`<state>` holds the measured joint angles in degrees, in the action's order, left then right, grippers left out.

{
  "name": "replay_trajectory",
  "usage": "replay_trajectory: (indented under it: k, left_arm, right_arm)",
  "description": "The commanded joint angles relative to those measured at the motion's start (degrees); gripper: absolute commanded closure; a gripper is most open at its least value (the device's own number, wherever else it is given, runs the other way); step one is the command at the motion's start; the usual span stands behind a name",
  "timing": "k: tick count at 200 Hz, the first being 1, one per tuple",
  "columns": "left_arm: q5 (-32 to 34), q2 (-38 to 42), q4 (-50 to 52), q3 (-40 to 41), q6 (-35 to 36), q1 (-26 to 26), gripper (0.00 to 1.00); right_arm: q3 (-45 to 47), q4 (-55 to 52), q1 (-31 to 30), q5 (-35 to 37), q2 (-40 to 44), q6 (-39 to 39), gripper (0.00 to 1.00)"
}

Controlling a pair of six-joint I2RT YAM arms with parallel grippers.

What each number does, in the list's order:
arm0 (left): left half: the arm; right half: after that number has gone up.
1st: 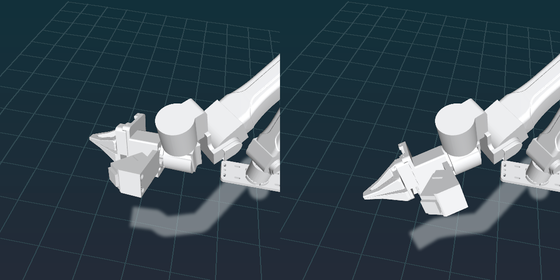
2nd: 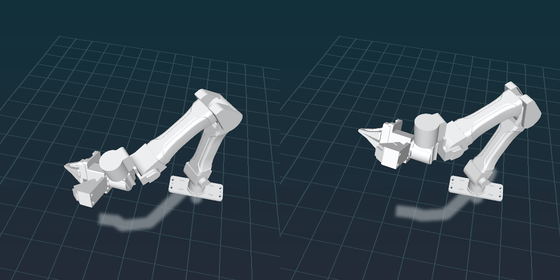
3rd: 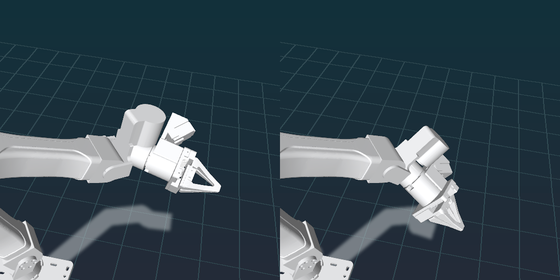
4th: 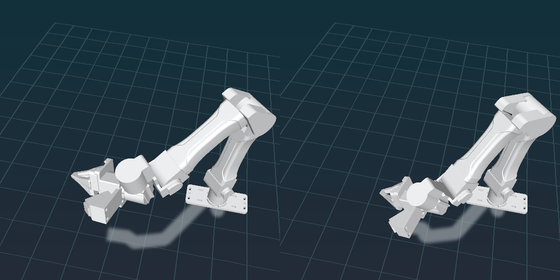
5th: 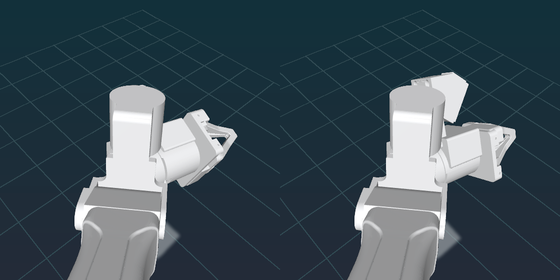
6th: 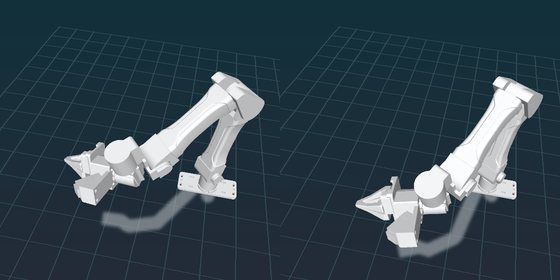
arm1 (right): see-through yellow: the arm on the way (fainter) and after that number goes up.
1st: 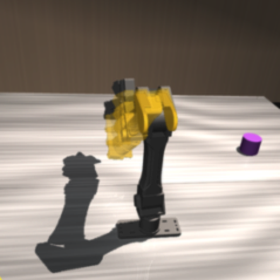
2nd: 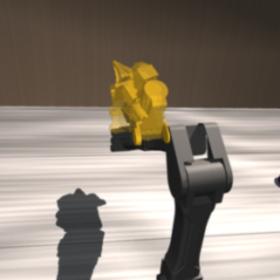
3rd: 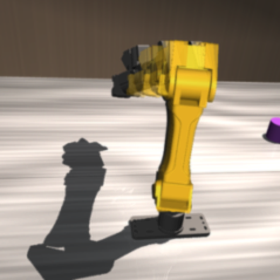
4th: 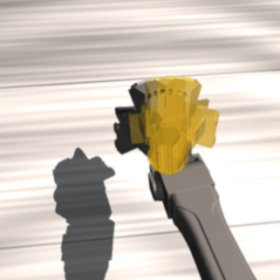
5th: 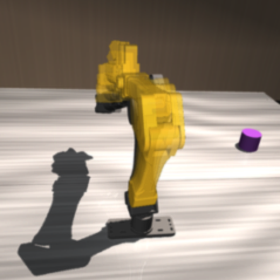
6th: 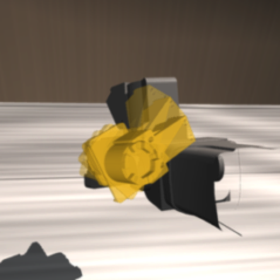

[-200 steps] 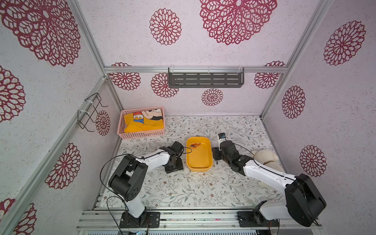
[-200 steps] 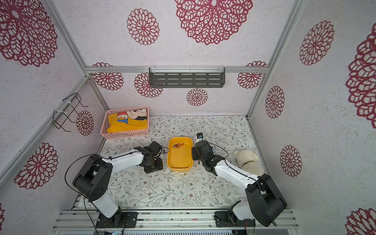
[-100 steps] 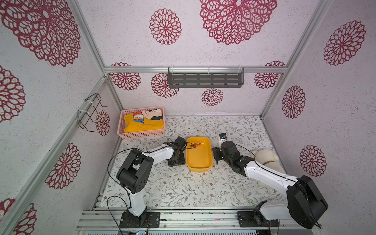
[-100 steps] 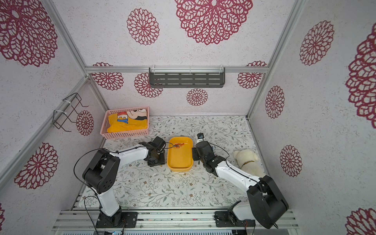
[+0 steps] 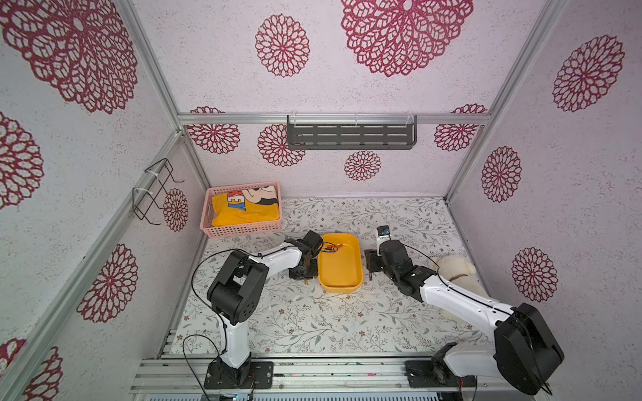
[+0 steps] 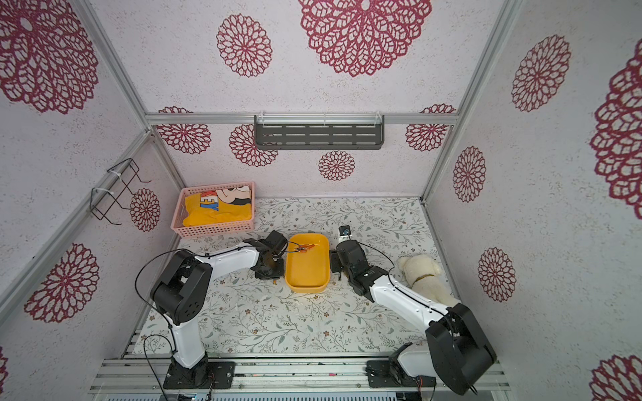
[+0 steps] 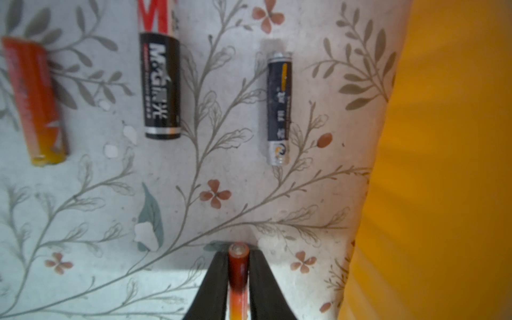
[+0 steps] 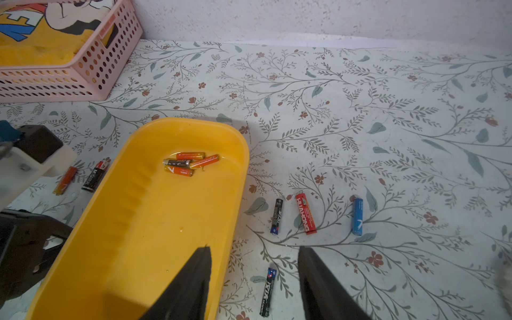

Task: Take the batteries out of the storage box
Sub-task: Adjust the battery at the center of the board, then pick up the battery from the storage box.

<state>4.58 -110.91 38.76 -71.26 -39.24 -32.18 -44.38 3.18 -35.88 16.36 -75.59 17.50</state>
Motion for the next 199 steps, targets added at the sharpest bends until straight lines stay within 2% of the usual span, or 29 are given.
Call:
replay_trajectory:
  k: [1, 74, 111, 129, 136, 162, 199]
  left_arm:
    - [0.04, -3.48, 1.60, -0.26, 0.84, -0.79, 0.87]
    - [-1.26, -3.56, 2.07, -1.35, -0.95, -2.27, 0.85]
    - [-0.46, -2.51, 2.90, -1.61, -1.01, -2.15, 0.71]
    - [0.04, -2.20, 3.93, -2.48, -0.92, -2.09, 0.70]
    - [0.21, 0.29, 4.41, -3.01, -0.77, -2.01, 0.70]
    - [1.25, 2.80, 6.67, -4.96, -0.23, -1.92, 0.68]
    - [3.43, 7.19, 9.37, -7.59, 0.51, -1.65, 0.66]
  right_arm:
    - [0.11, 1.15, 0.37, 1.31, 2.03, -1.05, 0.44]
    - [-0.76, 1.26, 0.46, 0.47, 1.52, -0.57, 0.43]
    - [-2.81, -0.60, 0.45, -1.29, 0.65, -0.94, 0.43]
    - [-4.74, -1.49, 0.41, -5.23, 0.20, -2.63, 0.43]
    - [-5.75, -1.79, 0.46, -7.53, -0.28, -3.79, 0.44]
    - [-13.39, -6.47, 0.33, -16.40, -6.24, -9.00, 0.48]
    - [-24.36, -11.78, 0.19, -20.43, -18.23, -14.61, 0.58]
